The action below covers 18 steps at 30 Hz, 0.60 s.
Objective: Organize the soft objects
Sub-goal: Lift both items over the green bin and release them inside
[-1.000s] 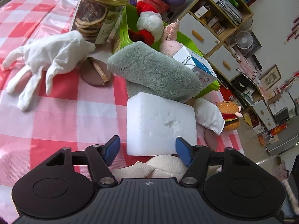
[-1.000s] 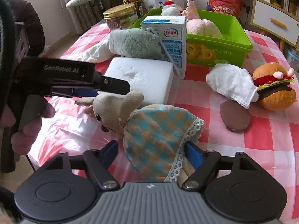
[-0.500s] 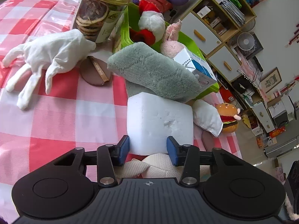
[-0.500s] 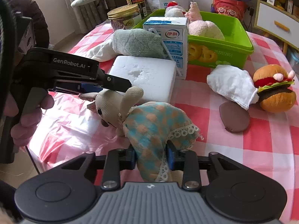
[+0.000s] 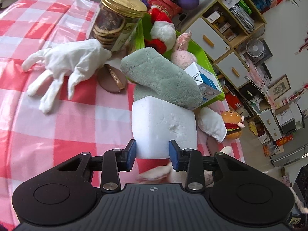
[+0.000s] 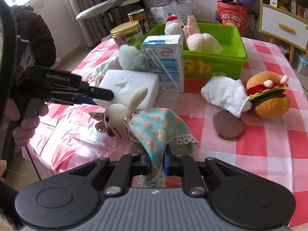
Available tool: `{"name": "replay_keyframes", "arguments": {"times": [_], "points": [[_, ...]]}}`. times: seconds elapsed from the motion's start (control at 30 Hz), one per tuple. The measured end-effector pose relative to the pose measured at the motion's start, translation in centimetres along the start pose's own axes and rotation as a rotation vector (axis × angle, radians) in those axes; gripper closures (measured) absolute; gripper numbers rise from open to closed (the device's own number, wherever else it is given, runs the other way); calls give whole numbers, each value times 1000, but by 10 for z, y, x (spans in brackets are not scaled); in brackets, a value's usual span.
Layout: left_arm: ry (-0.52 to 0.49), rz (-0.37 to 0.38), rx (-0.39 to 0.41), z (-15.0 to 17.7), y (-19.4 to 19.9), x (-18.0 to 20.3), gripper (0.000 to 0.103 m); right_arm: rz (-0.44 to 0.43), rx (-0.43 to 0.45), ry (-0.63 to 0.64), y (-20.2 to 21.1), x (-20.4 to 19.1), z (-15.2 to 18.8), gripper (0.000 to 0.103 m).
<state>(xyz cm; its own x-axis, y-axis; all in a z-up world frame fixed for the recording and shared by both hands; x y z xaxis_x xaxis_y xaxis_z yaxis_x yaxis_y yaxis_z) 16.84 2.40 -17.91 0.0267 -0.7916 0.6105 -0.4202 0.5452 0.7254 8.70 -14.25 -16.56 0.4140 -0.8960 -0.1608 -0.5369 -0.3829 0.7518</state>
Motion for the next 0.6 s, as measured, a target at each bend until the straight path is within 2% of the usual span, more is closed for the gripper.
{"name": "replay_keyframes", "arguments": {"times": [0.33, 0.6], "points": [[-10, 4, -29, 6, 24, -4, 67, -2, 70, -99, 31, 22, -9, 103], [0, 54, 59, -5, 46, 12, 67, 23, 178, -206, 61, 41, -29, 103]]}}
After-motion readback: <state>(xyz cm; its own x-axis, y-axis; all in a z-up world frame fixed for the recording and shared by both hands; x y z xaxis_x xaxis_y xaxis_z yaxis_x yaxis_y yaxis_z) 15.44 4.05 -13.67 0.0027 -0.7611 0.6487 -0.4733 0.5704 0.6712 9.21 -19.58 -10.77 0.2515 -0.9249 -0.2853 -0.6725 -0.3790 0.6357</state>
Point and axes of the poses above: each gripper's, at about its wrist camera, not at the fingertips, and y roughly against the way its jaws point, x to its right, z to its underside, the point moved 9 cm from there along -y, roughly the way its jaws point, and after that the axes turned 10 degrees about y, right-handed, at the moved point
